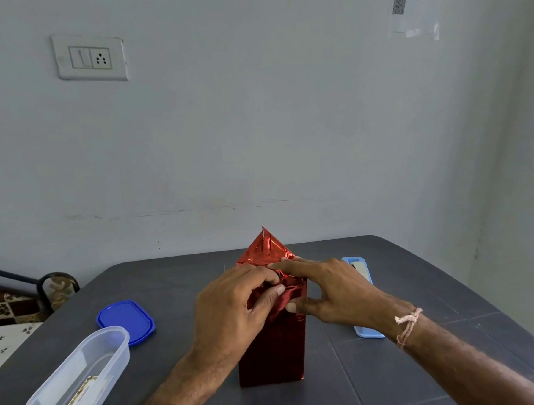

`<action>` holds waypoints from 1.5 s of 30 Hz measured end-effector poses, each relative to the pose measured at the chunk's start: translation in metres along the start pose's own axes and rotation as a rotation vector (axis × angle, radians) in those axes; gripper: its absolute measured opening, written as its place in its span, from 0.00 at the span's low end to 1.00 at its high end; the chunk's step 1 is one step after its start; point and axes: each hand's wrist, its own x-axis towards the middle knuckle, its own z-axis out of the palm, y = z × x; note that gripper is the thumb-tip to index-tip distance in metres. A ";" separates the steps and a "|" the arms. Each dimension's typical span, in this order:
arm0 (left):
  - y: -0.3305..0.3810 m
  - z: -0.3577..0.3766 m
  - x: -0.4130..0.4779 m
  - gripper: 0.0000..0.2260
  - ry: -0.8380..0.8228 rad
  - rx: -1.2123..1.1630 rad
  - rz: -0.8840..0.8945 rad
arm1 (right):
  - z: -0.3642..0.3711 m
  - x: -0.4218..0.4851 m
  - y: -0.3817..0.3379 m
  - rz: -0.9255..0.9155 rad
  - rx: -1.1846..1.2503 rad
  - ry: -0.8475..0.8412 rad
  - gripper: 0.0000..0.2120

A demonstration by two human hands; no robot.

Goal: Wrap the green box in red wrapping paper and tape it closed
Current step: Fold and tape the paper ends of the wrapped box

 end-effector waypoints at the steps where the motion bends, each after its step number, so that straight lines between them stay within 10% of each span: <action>1: 0.000 0.000 -0.001 0.09 0.001 -0.021 -0.002 | 0.000 0.000 0.001 -0.001 0.005 0.002 0.35; 19: -0.002 -0.005 -0.010 0.09 -0.008 -0.047 0.198 | 0.005 0.002 0.008 -0.018 -0.019 0.002 0.35; 24: -0.022 -0.021 0.020 0.04 0.108 -0.190 -0.088 | 0.005 0.001 0.009 -0.026 -0.015 -0.022 0.35; 30: -0.061 -0.011 0.042 0.06 -0.446 -0.325 -0.396 | 0.003 -0.003 0.005 -0.038 -0.037 -0.055 0.35; 45: -0.060 -0.008 0.056 0.31 -0.691 -0.727 -0.488 | 0.002 -0.007 0.000 -0.079 -0.105 -0.091 0.39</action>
